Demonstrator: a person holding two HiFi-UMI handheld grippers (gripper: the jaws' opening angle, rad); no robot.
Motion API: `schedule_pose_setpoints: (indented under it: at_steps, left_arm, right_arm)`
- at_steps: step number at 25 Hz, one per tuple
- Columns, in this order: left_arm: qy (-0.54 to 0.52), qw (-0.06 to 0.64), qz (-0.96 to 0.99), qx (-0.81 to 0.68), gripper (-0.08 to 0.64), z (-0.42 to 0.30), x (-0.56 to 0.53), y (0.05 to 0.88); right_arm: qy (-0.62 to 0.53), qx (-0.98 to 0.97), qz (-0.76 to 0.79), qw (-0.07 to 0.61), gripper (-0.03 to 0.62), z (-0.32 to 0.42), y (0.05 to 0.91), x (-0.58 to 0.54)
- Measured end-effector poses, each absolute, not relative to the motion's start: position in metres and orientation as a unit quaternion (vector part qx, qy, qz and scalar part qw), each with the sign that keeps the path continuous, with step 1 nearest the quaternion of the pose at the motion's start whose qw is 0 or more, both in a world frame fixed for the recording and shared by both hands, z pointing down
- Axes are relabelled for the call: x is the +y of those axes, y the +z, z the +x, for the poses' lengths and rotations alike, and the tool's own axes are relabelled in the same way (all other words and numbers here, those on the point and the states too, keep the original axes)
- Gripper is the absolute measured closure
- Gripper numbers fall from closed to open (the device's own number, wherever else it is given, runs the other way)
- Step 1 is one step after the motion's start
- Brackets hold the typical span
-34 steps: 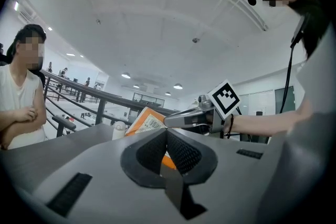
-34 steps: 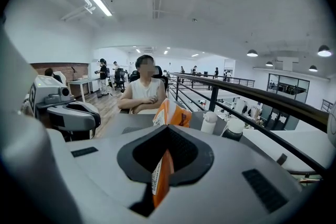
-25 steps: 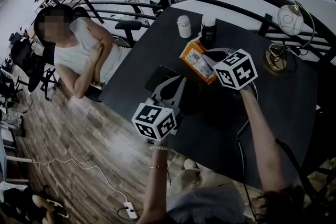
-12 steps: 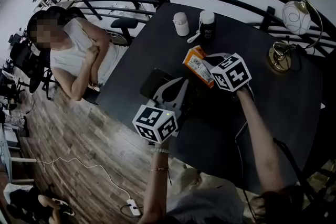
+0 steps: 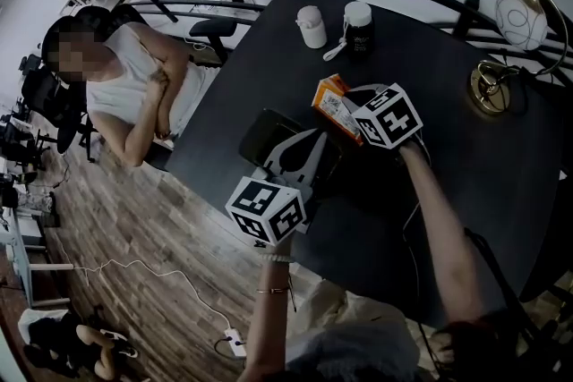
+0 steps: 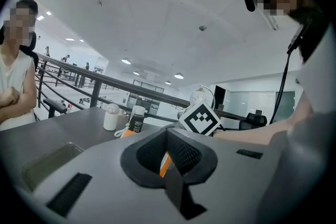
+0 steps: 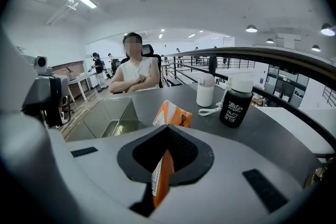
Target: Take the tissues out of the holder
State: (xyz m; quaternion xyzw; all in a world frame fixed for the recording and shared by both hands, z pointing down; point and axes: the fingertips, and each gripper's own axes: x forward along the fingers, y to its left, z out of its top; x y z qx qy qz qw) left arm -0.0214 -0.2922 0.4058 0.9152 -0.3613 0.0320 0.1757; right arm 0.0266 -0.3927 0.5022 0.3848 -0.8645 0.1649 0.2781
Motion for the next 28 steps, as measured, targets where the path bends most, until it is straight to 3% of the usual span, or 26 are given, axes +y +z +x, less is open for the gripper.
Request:
schedule_pose_setpoints:
  at_steps: [22, 26, 28]
  left_arm:
    - [0.051, 0.179, 0.911, -0.368, 0.552, -0.028, -0.285, 0.414]
    - [0.047, 0.179, 0.909, -0.373, 0.552, -0.032, -0.280, 0.410]
    - [0.045, 0.178, 0.909, -0.375, 0.552, -0.035, -0.277, 0.409]
  right_arm:
    - [0.195, -0.860, 0.351, 0.314, 0.574, -0.003, 0.517, -0.389]
    - [0.195, -0.861, 0.354, 0.309, 0.499, -0.007, 0.515, -0.386]
    - [0.195, -0.866, 0.351, 0.299, 0.497, -0.010, 0.514, -0.385]
